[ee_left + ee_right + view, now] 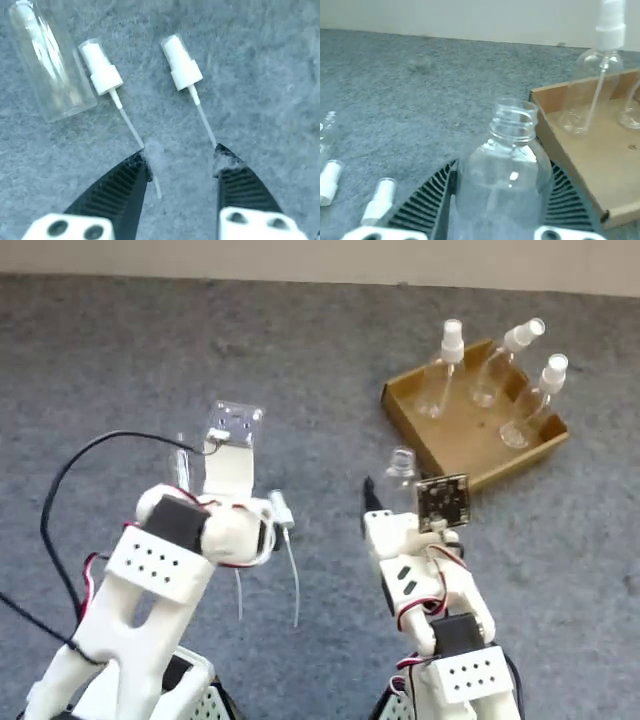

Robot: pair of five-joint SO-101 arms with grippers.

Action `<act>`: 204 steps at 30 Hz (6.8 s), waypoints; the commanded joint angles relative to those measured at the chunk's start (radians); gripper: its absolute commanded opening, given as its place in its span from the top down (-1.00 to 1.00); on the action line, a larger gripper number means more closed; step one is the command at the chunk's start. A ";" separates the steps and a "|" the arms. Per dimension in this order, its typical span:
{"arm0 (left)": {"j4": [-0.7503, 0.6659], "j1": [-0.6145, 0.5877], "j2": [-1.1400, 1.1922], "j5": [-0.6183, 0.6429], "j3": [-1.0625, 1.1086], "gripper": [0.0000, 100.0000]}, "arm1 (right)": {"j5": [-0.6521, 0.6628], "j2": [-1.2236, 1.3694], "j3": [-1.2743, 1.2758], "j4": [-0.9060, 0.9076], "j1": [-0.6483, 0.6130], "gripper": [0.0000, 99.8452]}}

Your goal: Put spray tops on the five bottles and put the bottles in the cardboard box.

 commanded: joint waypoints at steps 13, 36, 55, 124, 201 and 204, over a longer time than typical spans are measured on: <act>-0.338 0.010 0.541 0.307 -0.148 0.65 | -0.011 -0.015 -0.008 -0.027 0.162 0.64; -0.592 0.008 0.783 0.319 -0.150 0.96 | -0.011 -0.015 -0.007 -0.027 0.157 0.64; -0.585 -0.051 0.400 0.318 -0.159 0.93 | -0.006 -0.015 0.050 -0.027 0.035 0.64; -1.274 0.165 -0.527 0.037 0.128 0.93 | -0.005 -0.028 0.177 -0.407 -0.237 0.65; -1.266 0.140 -0.601 0.035 0.165 0.93 | 0.249 -0.377 0.309 -0.119 -0.387 0.65; -1.266 0.140 -0.634 0.035 0.165 0.93 | 0.249 -0.378 0.309 -0.084 -0.387 0.65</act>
